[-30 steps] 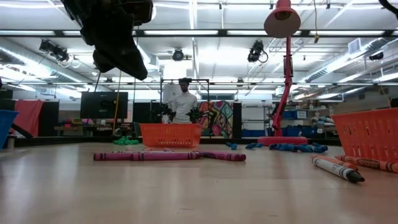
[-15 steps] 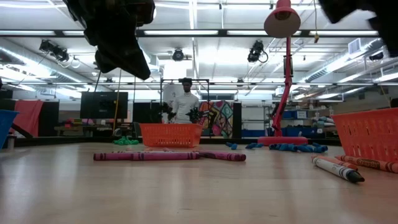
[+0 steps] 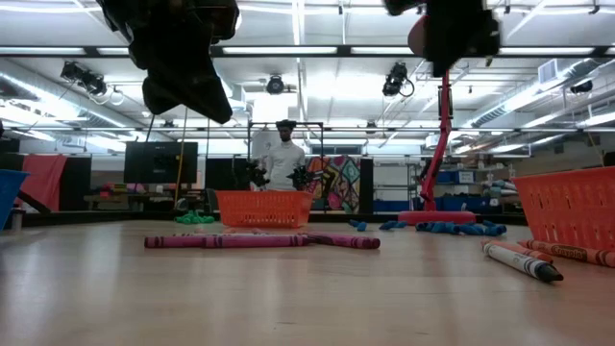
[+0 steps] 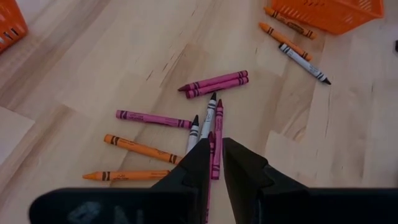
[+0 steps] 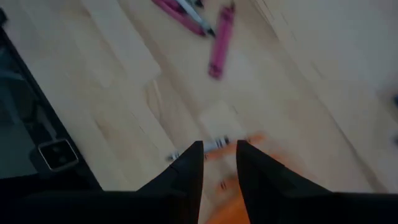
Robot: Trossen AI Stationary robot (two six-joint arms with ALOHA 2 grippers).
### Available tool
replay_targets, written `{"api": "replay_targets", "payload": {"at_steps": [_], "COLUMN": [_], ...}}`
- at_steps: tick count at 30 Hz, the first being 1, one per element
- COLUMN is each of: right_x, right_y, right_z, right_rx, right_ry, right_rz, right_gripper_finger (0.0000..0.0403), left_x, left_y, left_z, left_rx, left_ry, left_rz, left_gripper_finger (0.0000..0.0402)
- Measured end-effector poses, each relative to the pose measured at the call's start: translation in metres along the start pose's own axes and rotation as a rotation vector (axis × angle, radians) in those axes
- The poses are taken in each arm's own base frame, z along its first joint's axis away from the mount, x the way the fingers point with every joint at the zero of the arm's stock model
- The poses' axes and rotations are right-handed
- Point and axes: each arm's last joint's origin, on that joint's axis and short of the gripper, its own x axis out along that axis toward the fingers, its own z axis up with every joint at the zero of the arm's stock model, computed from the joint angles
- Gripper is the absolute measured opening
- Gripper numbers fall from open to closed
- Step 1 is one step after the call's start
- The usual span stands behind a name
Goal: Sort crayons
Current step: Put the red crayon into the red bin
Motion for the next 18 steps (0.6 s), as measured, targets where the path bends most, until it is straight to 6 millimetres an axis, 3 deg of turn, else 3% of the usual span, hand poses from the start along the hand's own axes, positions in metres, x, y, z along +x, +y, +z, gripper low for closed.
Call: {"api": "replay_targets", "payload": {"at_steps": [6, 11, 18], "right_x": [0.025, 0.052, 0.104], "right_y": [0.006, 0.009, 0.000], "right_z": [0.028, 0.044, 0.057], "right_rx": [-0.055, -0.108, -0.203], "right_ry": [-0.039, -0.060, -0.019], "right_rz": [0.065, 0.109, 0.038], "right_gripper_finger": [0.0101, 0.0101, 0.0101], "left_x": [-0.001, -0.022, -0.045], "left_y": [0.001, 0.004, 0.003], "left_z": [-0.003, -0.012, -0.013], "left_rx": [-0.035, -0.059, -0.011], "left_ry": [0.028, 0.017, -0.012], "left_rz": [0.009, 0.108, 0.065], "left_gripper_finger": [0.0052, 0.0052, 0.0052]}}
